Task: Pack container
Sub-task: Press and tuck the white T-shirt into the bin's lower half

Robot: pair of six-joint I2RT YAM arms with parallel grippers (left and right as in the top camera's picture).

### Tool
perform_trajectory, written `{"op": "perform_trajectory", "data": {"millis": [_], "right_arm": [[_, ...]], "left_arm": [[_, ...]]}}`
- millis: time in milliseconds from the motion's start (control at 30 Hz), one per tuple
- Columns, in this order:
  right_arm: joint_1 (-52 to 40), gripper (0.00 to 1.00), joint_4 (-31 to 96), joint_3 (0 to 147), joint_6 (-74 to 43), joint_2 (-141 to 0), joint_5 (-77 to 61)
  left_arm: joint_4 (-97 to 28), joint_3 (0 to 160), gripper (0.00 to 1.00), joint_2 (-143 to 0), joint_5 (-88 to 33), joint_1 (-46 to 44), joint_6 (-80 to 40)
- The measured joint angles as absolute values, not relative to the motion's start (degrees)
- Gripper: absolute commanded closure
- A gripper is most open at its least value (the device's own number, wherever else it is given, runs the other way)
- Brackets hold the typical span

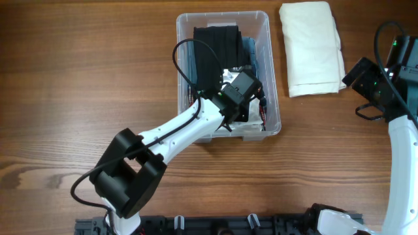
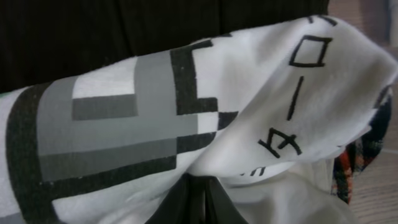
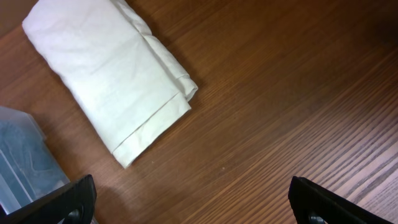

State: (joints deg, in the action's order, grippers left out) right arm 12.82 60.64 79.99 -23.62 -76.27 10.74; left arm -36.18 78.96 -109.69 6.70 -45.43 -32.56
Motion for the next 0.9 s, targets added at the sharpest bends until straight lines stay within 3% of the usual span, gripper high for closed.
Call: {"op": "perform_trajectory", "data": {"millis": [300,367,533,900], "right_arm": [[12.82,0.0,60.66,79.99,-23.62,-76.27,10.74],[12.8,0.0,60.64,79.99,-23.62,-76.27,10.74],[12.82,0.0,60.66,79.99,-23.62,-76.27,10.74],[12.8,0.0,60.66,79.99,-23.62,-76.27,10.74]], "left_arm": [[-37.87,80.31,0.92,-108.07,6.81,-45.43,-31.66],[-38.33,80.31,0.96,-104.84,6.83,-45.43,-31.51],[-43.22,81.95,0.96,-96.99,6.81,-45.43,-32.23],[-48.86,82.04,0.96,-107.04,-0.43,-45.43,-33.32]]}}
